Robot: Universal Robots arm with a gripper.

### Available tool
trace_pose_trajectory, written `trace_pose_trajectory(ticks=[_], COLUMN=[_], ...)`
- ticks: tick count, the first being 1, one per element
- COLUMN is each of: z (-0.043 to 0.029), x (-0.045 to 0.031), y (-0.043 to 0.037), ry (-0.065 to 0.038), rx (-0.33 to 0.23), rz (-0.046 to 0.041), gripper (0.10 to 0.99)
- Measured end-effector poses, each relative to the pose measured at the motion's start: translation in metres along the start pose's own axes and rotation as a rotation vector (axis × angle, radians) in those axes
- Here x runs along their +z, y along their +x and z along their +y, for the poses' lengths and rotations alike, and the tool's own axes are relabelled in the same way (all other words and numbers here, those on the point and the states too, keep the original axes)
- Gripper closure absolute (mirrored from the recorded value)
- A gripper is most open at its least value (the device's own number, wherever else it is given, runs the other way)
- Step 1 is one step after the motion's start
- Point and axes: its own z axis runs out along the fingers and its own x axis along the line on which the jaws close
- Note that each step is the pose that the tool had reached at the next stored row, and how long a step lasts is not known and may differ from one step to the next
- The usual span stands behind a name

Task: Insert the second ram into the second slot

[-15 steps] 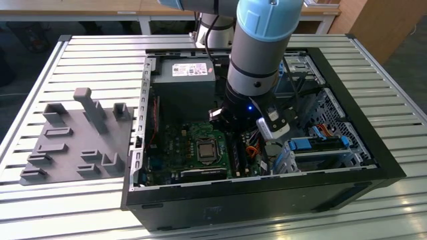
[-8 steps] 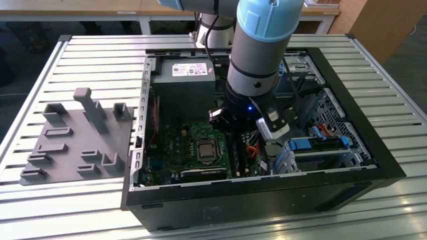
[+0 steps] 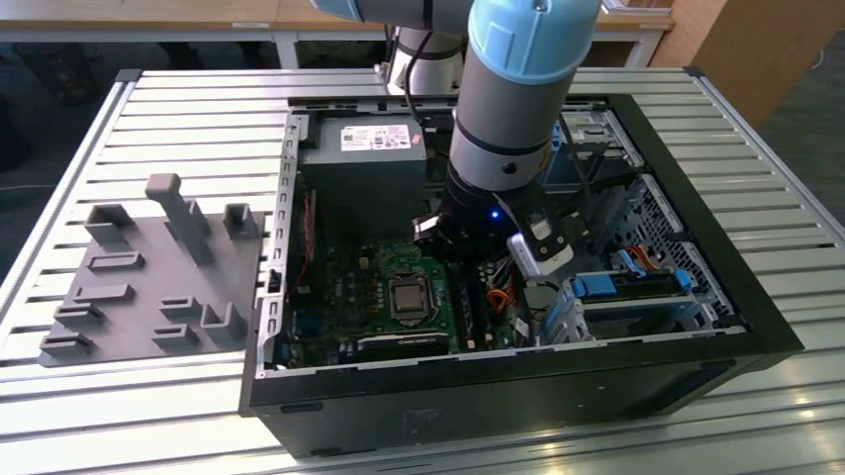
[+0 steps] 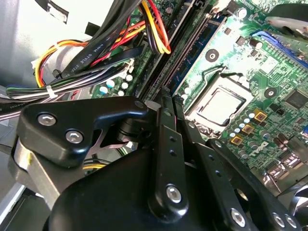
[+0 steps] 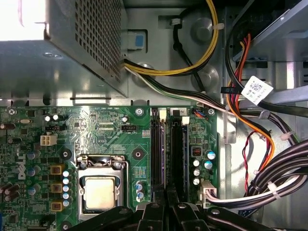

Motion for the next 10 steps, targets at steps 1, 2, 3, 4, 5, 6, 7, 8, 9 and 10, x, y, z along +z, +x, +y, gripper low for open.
trace_pose_trajectory(ticks=[1,2,3,4,5,6,7,8,9,10], z=[0.0,0.0,0.0,0.0,0.0,0.0,0.0001,0.0001,0.0001,0.0002], x=[0.0001,0.0001,0.0003,0.0005,0.0008,0.0011,0.0014,0.0017,0.0019,0.0021], y=[0.0,0.0,0.0,0.0,0.0,0.0,0.0,0.0,0.0001,0.0001], ry=[0.0,0.0,0.0,0.0,0.0,0.0,0.0,0.0,0.0,0.0], rx=[0.0,0.0,0.0,0.0,0.0,0.0,0.0,0.0,0.0,0.0], rz=[0.0001,0.0,0.0,0.0,0.0,0.0,0.0,0.0,0.0,0.0], gripper=[0.953,0.953,0.953,0.953,0.953,0.953,0.953,0.953,0.953,0.953])
